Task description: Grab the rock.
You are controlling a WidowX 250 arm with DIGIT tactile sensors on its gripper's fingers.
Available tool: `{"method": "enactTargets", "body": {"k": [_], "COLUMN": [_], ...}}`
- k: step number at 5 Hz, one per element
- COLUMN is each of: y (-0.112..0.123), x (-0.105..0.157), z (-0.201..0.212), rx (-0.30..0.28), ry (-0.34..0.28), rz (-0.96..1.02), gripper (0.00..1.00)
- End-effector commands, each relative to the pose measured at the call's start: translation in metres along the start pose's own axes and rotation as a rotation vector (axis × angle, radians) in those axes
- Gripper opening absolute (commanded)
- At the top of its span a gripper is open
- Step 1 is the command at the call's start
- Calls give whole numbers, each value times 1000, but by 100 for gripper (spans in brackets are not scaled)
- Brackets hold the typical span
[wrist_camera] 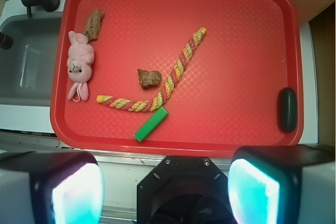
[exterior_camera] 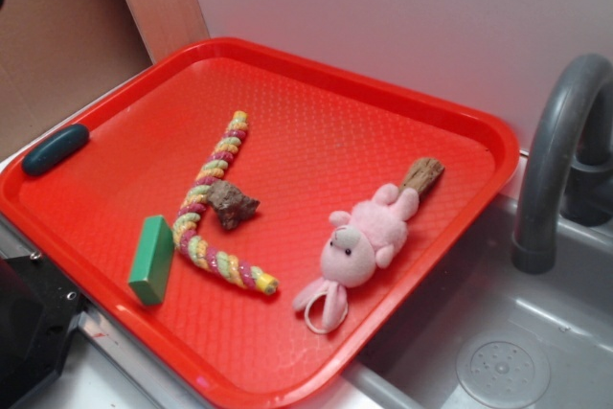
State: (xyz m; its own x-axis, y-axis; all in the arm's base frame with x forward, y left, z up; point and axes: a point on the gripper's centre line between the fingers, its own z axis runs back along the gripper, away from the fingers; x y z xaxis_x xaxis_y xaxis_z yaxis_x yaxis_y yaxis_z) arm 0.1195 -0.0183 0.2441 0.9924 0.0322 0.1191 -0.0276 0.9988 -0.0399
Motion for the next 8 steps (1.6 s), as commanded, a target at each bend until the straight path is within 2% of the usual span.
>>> {"method": "enactTargets", "body": {"k": [1,2,3,4,5,6,7,8], "y": [0,10,15,19,9,-5,-16,-19], "x": [0,6,12,23,46,60,80,79], "z": [0,8,6,-6,-24,-53,-107,-150], "rx": [0,62,40,18,-57,-118,-122,-103], "ry": [0,-133,-135,-38,37,70,85,107], "rz": [0,240,498,765,1034,1236,1300,1346], "gripper": [100,100,100,100,100,100,100,100]}}
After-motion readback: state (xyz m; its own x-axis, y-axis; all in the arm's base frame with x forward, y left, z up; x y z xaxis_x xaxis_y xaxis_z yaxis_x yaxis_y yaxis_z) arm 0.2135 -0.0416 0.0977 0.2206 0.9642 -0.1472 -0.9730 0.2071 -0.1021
